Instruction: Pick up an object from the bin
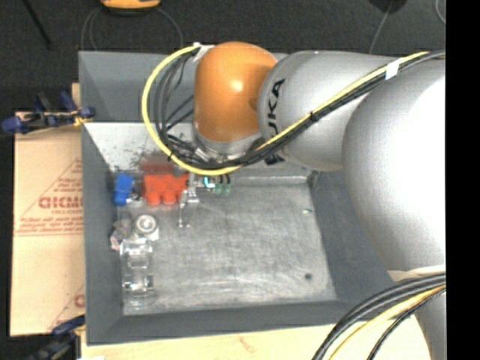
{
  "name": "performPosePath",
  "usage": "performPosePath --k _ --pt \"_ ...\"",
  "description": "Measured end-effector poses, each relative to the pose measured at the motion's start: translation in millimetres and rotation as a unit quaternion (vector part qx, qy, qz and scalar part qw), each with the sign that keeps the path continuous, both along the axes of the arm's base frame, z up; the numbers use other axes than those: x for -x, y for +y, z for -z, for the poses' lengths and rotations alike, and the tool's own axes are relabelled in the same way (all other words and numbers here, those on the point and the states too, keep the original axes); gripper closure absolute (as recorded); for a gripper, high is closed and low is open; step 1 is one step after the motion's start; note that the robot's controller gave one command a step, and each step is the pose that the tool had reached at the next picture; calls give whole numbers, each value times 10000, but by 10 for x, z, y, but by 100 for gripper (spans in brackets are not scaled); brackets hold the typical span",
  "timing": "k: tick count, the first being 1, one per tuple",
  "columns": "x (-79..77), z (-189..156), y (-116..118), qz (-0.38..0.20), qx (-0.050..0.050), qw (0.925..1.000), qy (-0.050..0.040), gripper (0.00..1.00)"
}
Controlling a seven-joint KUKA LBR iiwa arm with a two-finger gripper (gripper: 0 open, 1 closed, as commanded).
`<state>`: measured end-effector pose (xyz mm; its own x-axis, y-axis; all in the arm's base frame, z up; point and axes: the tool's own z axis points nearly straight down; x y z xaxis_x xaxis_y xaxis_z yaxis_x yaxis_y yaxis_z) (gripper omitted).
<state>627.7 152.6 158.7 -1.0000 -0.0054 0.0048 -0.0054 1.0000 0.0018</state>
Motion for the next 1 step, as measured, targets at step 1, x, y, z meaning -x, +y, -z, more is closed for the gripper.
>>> performPosePath --k 1 --pt "272 853 465 -1713 0 9852 -75 0"
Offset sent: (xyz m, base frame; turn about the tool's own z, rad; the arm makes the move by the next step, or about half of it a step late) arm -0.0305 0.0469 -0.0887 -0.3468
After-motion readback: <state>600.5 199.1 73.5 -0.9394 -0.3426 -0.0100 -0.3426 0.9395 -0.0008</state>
